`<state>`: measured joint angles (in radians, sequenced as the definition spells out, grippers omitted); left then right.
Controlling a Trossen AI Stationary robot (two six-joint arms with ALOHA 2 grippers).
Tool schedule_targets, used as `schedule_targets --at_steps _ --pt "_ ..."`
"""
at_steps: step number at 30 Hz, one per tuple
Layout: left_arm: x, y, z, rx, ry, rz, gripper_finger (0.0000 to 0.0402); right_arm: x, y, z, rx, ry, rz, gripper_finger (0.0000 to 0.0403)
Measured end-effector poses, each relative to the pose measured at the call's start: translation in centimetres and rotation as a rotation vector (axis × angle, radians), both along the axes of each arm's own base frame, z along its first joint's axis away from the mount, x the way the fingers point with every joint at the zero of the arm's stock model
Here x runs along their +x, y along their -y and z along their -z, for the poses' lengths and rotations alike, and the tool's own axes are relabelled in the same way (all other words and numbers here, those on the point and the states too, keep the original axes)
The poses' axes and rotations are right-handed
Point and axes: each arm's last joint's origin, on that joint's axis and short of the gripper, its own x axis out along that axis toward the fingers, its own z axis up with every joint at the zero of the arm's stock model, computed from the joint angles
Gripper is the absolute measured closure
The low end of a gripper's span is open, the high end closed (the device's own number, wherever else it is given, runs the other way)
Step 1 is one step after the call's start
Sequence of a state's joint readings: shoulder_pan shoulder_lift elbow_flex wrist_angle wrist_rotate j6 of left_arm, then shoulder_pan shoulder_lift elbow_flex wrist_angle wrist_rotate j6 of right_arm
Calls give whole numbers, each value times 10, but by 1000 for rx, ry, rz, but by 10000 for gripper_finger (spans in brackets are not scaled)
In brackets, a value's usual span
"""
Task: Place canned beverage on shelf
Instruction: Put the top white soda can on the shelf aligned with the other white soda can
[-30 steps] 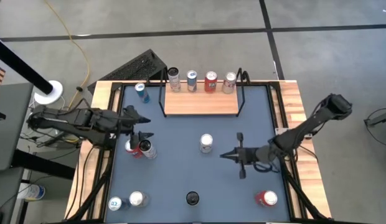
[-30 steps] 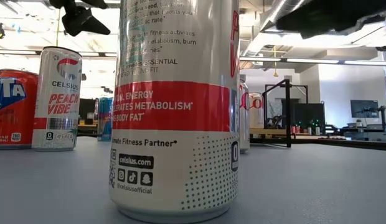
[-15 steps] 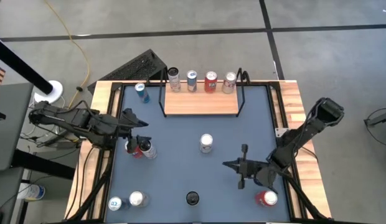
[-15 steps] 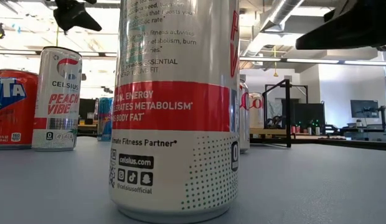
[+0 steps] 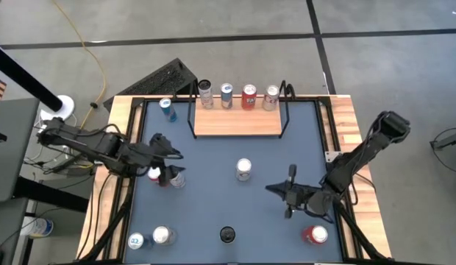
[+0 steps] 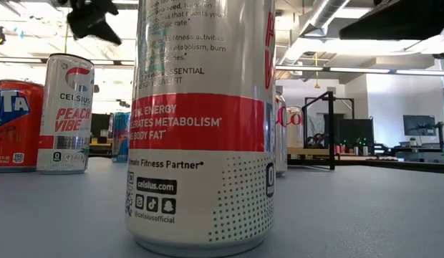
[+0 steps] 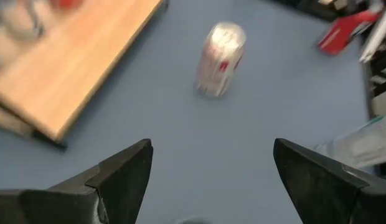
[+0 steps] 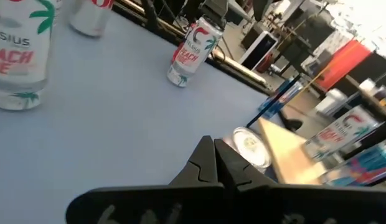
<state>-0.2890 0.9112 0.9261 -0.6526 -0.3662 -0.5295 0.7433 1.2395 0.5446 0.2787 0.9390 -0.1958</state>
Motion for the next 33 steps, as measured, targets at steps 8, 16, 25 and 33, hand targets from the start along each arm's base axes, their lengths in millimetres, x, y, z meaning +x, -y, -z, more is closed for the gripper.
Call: schedule_targets --at_steps 8,16,25,33 --pt "24 12 -22 132 52 7 79 -12 4 -24 -57 26 -159 403" --pt "46 29 8 247 -94 -55 79 -14 5 -1 -27 -23 -158 403" --pt "32 26 8 155 -129 -125 79 -6 27 -2 -46 12 -70 403" --pt "7 39 17 74 -241 -185 79 -17 29 1 -6 -55 -75 403"
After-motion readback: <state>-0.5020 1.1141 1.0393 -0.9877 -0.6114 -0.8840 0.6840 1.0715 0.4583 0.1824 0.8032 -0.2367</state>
